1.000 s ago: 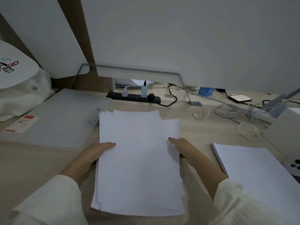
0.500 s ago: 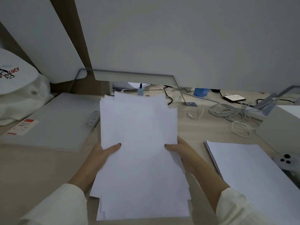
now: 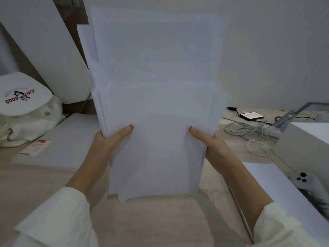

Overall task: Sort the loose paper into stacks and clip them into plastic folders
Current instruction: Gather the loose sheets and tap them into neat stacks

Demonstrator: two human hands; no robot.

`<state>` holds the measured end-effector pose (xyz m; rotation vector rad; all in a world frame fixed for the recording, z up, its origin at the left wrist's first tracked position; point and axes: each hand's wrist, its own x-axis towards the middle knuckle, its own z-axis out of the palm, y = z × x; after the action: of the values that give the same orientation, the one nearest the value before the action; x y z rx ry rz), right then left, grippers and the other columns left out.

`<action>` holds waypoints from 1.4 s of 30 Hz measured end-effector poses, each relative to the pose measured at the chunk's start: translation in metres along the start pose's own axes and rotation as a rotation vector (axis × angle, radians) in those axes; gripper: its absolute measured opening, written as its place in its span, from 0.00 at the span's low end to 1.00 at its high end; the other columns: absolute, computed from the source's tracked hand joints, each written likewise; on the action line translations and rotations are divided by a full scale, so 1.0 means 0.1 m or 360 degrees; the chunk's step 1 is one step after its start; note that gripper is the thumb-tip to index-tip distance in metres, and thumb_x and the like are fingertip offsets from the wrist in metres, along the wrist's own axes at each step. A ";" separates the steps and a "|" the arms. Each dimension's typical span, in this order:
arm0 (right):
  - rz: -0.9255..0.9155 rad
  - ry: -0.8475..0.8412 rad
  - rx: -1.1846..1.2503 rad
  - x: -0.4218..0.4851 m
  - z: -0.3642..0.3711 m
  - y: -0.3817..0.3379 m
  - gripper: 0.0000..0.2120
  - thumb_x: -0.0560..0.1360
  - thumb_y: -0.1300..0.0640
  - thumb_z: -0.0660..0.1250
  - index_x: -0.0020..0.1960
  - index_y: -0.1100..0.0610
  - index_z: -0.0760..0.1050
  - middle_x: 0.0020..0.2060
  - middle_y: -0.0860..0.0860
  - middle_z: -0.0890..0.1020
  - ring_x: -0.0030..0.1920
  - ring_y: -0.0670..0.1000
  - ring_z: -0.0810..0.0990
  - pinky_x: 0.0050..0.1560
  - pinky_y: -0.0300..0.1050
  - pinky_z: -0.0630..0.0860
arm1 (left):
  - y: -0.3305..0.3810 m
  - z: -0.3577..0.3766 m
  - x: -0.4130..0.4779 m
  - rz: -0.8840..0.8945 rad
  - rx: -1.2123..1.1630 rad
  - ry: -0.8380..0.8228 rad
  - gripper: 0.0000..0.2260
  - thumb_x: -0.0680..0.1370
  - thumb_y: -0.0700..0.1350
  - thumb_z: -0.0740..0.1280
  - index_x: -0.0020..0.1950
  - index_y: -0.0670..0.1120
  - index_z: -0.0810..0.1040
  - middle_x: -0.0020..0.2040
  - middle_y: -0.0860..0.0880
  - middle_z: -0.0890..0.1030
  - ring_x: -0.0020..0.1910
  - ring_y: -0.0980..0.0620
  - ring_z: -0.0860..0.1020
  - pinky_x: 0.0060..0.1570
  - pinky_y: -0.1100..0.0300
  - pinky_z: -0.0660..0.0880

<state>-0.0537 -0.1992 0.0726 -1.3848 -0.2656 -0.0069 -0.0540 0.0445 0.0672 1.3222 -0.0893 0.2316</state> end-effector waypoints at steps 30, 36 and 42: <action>0.0057 0.0394 -0.0190 -0.37 0.14 0.31 0.12 0.77 0.50 0.60 0.56 0.50 0.77 0.51 0.44 0.85 0.51 0.42 0.82 0.44 0.33 0.78 | -0.29 0.10 -0.34 0.0403 0.0172 0.0236 0.08 0.74 0.47 0.68 0.51 0.57 0.76 0.45 0.59 0.82 0.44 0.66 0.80 0.41 0.72 0.77; 0.0108 0.0439 -0.0132 -0.50 0.17 0.51 0.14 0.79 0.53 0.57 0.62 0.47 0.75 0.56 0.42 0.82 0.57 0.39 0.79 0.61 0.40 0.72 | -0.56 0.07 -0.49 0.0341 0.0201 0.0226 0.10 0.77 0.42 0.64 0.56 0.53 0.74 0.45 0.58 0.83 0.49 0.67 0.79 0.40 0.75 0.75; 0.0041 0.0453 -0.0114 -0.48 0.15 0.49 0.12 0.79 0.55 0.56 0.57 0.46 0.76 0.54 0.42 0.83 0.54 0.39 0.80 0.50 0.36 0.76 | -0.54 0.11 -0.52 0.0406 0.0187 0.0283 0.09 0.78 0.43 0.63 0.54 0.56 0.74 0.46 0.67 0.82 0.48 0.69 0.78 0.46 0.75 0.74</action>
<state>-0.0951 -0.1830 0.0183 -1.4387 -0.0099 -0.1925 -0.0917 0.0154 0.0082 1.4006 -0.0949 0.5775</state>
